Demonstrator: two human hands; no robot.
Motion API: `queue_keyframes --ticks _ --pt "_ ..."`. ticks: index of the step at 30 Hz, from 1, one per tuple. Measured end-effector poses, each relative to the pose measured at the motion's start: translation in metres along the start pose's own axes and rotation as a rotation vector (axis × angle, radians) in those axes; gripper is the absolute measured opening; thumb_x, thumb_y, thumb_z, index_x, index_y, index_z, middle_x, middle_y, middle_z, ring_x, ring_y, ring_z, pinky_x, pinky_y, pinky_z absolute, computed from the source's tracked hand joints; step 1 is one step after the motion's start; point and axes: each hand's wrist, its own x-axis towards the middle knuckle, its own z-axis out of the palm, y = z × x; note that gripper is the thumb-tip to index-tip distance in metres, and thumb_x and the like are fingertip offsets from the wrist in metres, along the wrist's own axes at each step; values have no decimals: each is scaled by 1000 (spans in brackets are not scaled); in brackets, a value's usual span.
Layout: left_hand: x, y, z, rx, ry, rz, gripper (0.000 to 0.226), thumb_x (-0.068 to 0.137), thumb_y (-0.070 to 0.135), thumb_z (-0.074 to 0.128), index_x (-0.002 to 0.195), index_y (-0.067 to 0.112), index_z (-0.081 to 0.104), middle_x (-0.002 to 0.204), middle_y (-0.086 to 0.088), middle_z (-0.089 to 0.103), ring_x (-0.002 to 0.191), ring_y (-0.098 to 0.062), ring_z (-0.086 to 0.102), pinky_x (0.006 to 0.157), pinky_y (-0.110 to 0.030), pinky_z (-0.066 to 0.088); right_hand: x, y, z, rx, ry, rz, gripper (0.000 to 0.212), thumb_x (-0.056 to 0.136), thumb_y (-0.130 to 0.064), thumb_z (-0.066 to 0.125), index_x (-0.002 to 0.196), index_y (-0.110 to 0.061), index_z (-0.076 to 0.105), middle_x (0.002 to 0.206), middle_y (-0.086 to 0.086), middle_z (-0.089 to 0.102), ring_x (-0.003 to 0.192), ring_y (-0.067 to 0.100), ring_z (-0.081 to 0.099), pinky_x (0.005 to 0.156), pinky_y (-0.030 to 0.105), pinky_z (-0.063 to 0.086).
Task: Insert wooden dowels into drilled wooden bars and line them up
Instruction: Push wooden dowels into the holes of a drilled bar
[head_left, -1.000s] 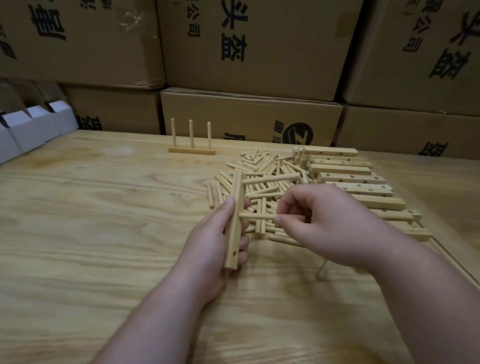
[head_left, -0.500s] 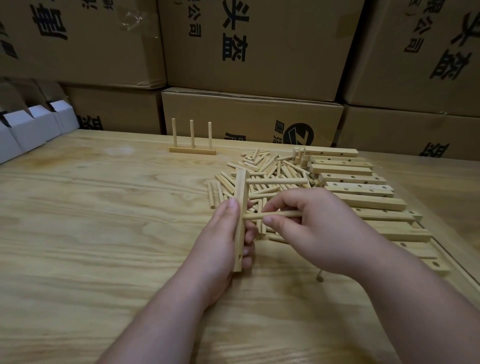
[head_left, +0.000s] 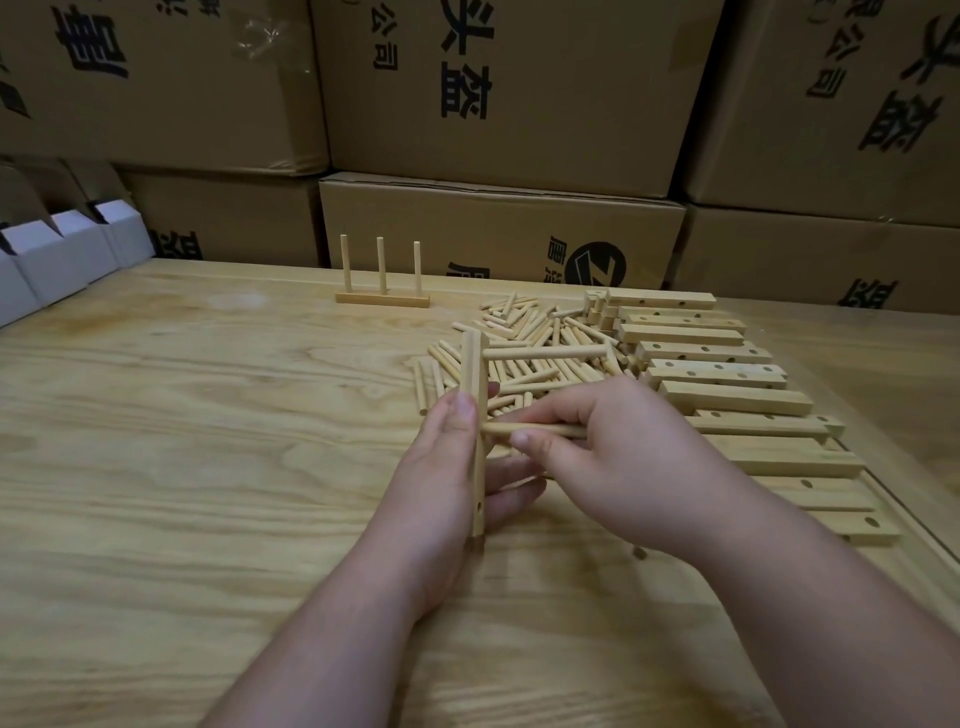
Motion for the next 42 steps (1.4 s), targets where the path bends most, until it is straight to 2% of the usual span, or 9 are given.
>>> queue_keyframes --ticks 8,13,17,20,25,28,30,35,42 --pt "-2 2 1 -81 -45 -77 41 104 51 37 121 28 67 113 -17 75 100 -36 75 71 -45 62 1 2 -6 42 -19 24 15 92 -37 67 101 -34 78 87 -21 73 84 -5 66 80 30 58" --pt "0 -1 0 -4 -24 -28 35 105 47 39 116 27 65 100 -9 77 85 -27 77 61 -36 60 -1 -3 6 -12 36 18 14 92 -39 65 98 -34 76 77 -22 72 78 -2 67 74 33 59" --pt "0 -2 -2 -8 -27 -70 39 104 50 39 107 32 73 108 -13 76 88 -33 77 62 -39 62 -1 -1 5 -15 20 -2 11 93 -36 65 90 -32 75 77 -28 70 77 -11 64 68 19 54" --pt "0 -1 -3 -15 -48 -102 44 105 53 35 119 29 68 111 -15 76 87 -33 77 60 -37 62 -1 1 4 43 0 5 11 93 -33 66 91 -31 76 80 -32 68 79 -13 64 62 9 50" --pt "-2 -2 1 41 -7 -59 38 105 51 38 105 35 73 107 -15 75 78 -31 77 59 -39 61 -1 -3 8 -45 37 -4 12 93 -36 64 92 -31 75 78 -19 71 76 0 66 69 27 56" --pt "-4 -1 4 70 12 -17 34 104 52 38 111 38 69 112 -17 71 81 -33 77 62 -43 62 -1 0 10 32 14 24 9 94 -34 65 90 -33 73 72 -27 68 72 -8 65 55 9 46" --pt "-5 1 3 82 6 -12 34 103 52 38 117 37 66 109 -14 73 81 -35 77 60 -42 62 0 2 9 56 8 25 9 93 -36 66 95 -35 75 76 -28 68 80 -14 61 58 3 43" --pt "-8 6 2 61 -37 -49 40 104 55 33 124 35 62 104 -9 78 86 -36 77 51 -35 60 1 5 6 91 -4 -3 10 93 -35 67 97 -33 76 87 -24 70 87 -11 62 76 18 51" --pt "-7 4 5 43 -62 -44 50 104 55 32 127 21 60 106 -16 76 92 -34 76 61 -40 62 3 6 -9 100 1 -11 1 88 -39 74 88 -38 73 79 -33 66 74 -12 63 58 14 43"
